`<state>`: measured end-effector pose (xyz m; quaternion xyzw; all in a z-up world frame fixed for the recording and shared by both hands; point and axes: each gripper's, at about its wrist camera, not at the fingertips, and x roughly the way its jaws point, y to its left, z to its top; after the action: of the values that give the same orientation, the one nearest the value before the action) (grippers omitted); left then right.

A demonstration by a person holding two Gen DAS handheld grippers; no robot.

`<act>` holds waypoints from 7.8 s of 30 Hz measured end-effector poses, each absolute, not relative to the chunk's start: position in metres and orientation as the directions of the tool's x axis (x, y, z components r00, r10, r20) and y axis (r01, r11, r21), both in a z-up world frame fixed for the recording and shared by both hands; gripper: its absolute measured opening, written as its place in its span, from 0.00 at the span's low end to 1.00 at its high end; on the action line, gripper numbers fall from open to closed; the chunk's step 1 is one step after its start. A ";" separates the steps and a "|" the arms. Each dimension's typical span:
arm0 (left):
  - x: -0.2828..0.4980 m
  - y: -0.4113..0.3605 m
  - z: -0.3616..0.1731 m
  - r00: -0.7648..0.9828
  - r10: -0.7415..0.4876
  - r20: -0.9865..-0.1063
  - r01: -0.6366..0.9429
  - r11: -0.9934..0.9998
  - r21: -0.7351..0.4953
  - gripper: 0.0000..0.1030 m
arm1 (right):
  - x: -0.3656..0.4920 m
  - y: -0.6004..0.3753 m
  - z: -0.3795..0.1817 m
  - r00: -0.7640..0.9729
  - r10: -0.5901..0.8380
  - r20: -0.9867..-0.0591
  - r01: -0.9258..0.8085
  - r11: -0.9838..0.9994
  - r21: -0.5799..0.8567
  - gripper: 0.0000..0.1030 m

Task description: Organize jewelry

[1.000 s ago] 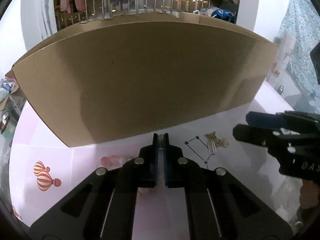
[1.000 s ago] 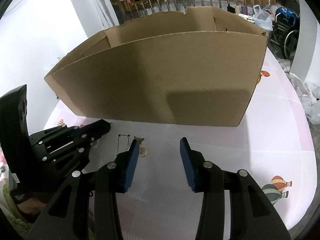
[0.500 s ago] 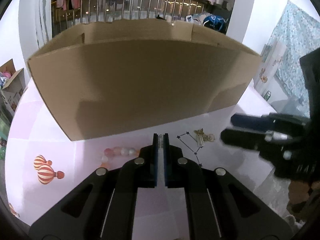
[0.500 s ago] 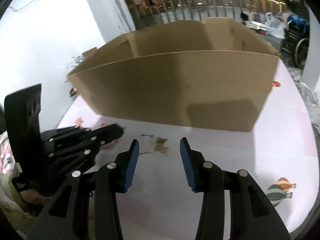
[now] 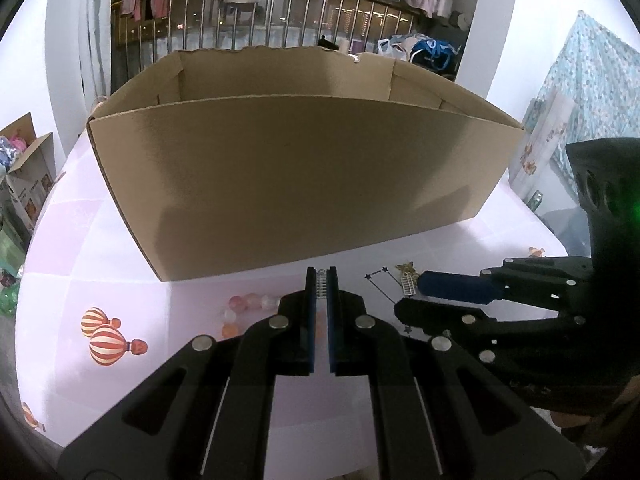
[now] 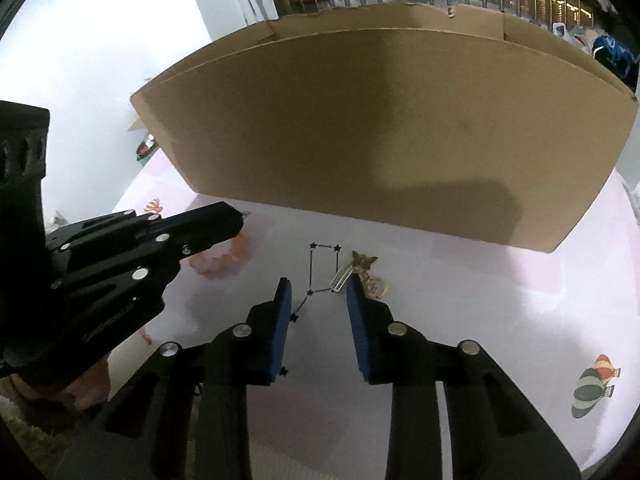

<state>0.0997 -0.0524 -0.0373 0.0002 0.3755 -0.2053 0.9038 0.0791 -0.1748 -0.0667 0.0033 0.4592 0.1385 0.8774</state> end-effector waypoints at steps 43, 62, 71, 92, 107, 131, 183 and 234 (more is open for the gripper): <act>0.102 -0.043 -0.039 0.641 -0.368 -0.674 0.354 0.920 -0.165 0.03 | 0.078 -0.180 -0.061 0.568 0.129 -0.813 -0.242 0.970 -0.016 0.22; 0.103 -0.041 -0.037 0.639 -0.368 -0.675 0.351 0.921 -0.169 0.04 | 0.077 -0.180 -0.061 0.553 0.161 -0.818 -0.278 0.960 0.001 0.06; 0.103 -0.041 -0.037 0.639 -0.368 -0.675 0.351 0.921 -0.169 0.03 | 0.069 -0.180 -0.056 0.547 0.177 -0.818 -0.296 0.955 0.009 0.08; 0.102 -0.042 -0.037 0.639 -0.372 -0.674 0.352 0.920 -0.173 0.04 | 0.087 -0.180 -0.056 0.489 0.142 -0.861 -0.316 0.949 -0.022 0.03; 0.100 -0.043 -0.035 0.641 -0.374 -0.671 0.356 0.919 -0.172 0.04 | 0.083 -0.189 -0.044 0.509 0.179 -0.842 -0.279 0.960 0.035 0.03; 0.101 -0.042 -0.034 0.638 -0.373 -0.673 0.348 0.920 -0.180 0.04 | 0.092 -0.164 -0.068 0.488 0.126 -0.864 -0.309 0.950 -0.035 0.01; 0.104 -0.044 -0.037 0.637 -0.373 -0.675 0.342 0.921 -0.186 0.04 | 0.114 -0.171 -0.071 0.474 0.190 -0.860 -0.378 0.926 -0.004 0.10; 0.097 -0.042 -0.035 0.653 -0.375 -0.658 0.346 0.920 -0.182 0.04 | 0.120 -0.210 -0.061 0.470 0.286 -0.835 -0.341 0.931 0.127 0.06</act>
<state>0.0966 -0.0416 -0.0347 -0.0200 0.3661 -0.1985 0.9089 0.1203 -0.2096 -0.0612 -0.0286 0.4812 0.1830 0.8568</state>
